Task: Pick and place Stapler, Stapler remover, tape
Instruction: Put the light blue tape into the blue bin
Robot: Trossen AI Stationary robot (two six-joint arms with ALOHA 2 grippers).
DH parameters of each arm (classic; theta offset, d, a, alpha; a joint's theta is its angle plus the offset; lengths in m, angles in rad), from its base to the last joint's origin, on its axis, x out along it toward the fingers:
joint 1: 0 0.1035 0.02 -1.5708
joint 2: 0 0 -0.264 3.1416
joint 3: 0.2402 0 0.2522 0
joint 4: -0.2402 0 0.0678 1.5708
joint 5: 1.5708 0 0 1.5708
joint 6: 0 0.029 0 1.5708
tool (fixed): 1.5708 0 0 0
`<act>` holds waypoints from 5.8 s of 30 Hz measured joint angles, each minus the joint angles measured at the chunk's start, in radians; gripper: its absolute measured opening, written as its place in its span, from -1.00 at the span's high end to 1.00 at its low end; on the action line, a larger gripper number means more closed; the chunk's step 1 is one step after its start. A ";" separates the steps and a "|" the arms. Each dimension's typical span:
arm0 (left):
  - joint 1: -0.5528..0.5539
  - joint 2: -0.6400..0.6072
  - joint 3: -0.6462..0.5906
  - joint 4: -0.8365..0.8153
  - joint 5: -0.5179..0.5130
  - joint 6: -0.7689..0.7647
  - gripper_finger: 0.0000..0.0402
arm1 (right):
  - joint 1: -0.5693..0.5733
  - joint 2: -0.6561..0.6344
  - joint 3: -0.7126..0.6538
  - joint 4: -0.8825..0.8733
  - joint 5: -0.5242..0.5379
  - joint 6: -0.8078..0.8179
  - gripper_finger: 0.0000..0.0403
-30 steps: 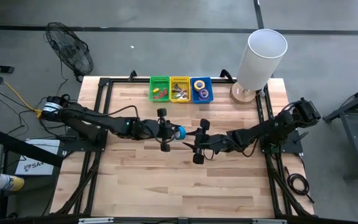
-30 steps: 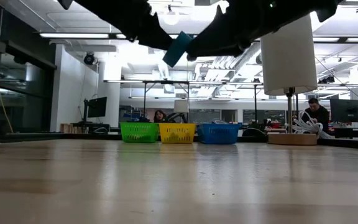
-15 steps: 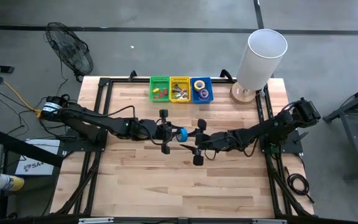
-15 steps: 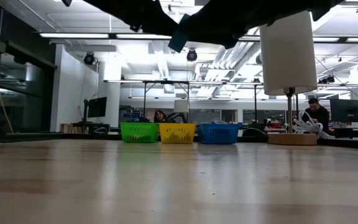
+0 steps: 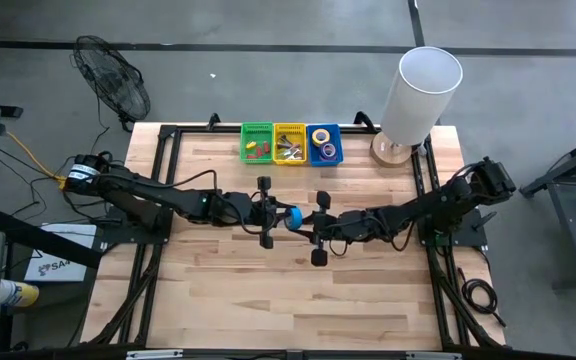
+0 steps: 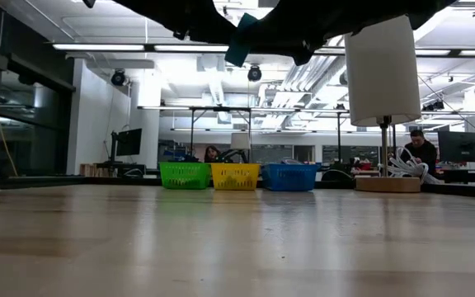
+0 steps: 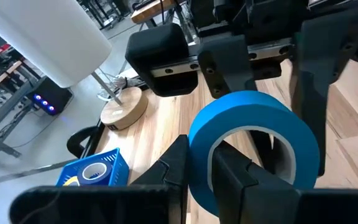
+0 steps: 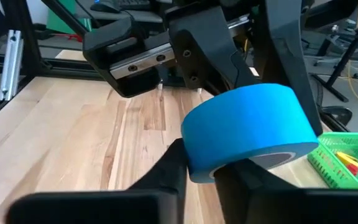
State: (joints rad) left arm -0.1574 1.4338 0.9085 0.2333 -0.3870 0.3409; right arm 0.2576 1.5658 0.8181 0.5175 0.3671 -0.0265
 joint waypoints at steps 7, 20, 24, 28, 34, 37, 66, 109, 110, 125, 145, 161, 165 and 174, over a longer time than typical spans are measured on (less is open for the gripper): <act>0.000 0.000 0.000 -0.009 0.000 -0.005 0.80 | -0.005 0.000 0.001 -0.002 -0.013 0.000 0.82; 0.001 0.003 -0.002 -0.085 -0.088 -0.008 0.26 | -0.039 -0.001 0.004 -0.074 -0.003 0.117 0.83; 0.000 -0.005 -0.002 -0.148 -0.288 -0.006 0.10 | -0.070 -0.002 0.004 -0.108 -0.003 0.162 0.83; 0.002 -0.043 -0.001 -0.229 -0.376 -0.050 0.03 | -0.132 -0.002 0.030 -0.219 -0.029 0.238 0.83; 0.001 -0.107 -0.002 -0.386 -0.375 -0.131 0.03 | -0.251 -0.002 0.149 -0.498 -0.093 0.279 0.83; 0.001 -0.136 -0.002 -0.468 -0.375 -0.167 0.03 | -0.321 -0.002 0.226 -0.640 -0.119 0.264 0.83; 0.344 -0.445 -0.494 0.051 0.228 -0.233 0.03 | -0.849 0.238 0.677 -1.191 -0.395 0.152 0.83; 0.341 -0.993 -0.763 -0.010 0.330 -0.298 0.03 | -0.933 0.776 1.423 -1.900 -0.363 0.051 0.83; 0.341 -0.993 -0.763 -0.011 0.330 -0.298 0.03 | -0.933 0.776 1.423 -1.908 -0.369 0.051 0.83; 0.341 -0.993 -0.763 -0.019 0.356 -0.300 0.03 | -0.925 0.776 1.423 -1.961 -0.450 0.048 0.83; 0.341 -0.993 -0.762 -0.020 0.355 -0.301 0.03 | -0.923 0.840 1.428 -1.948 -0.433 0.047 0.83; 0.341 -0.993 -0.762 -0.020 0.351 -0.302 0.03 | -0.925 0.851 1.481 -2.023 -0.364 0.044 0.81; 0.341 -0.993 -0.762 -0.021 0.351 -0.302 0.03 | -0.926 0.852 1.483 -2.031 -0.345 0.044 0.82; 0.341 -0.993 -0.762 -0.022 0.351 -0.302 0.03 | -0.926 0.852 1.484 -2.056 -0.294 0.051 0.75</act>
State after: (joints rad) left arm 0.1833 0.4408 0.1463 0.2111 -0.0364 0.0387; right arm -0.6685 2.4176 2.3024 -1.5387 0.0734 0.0246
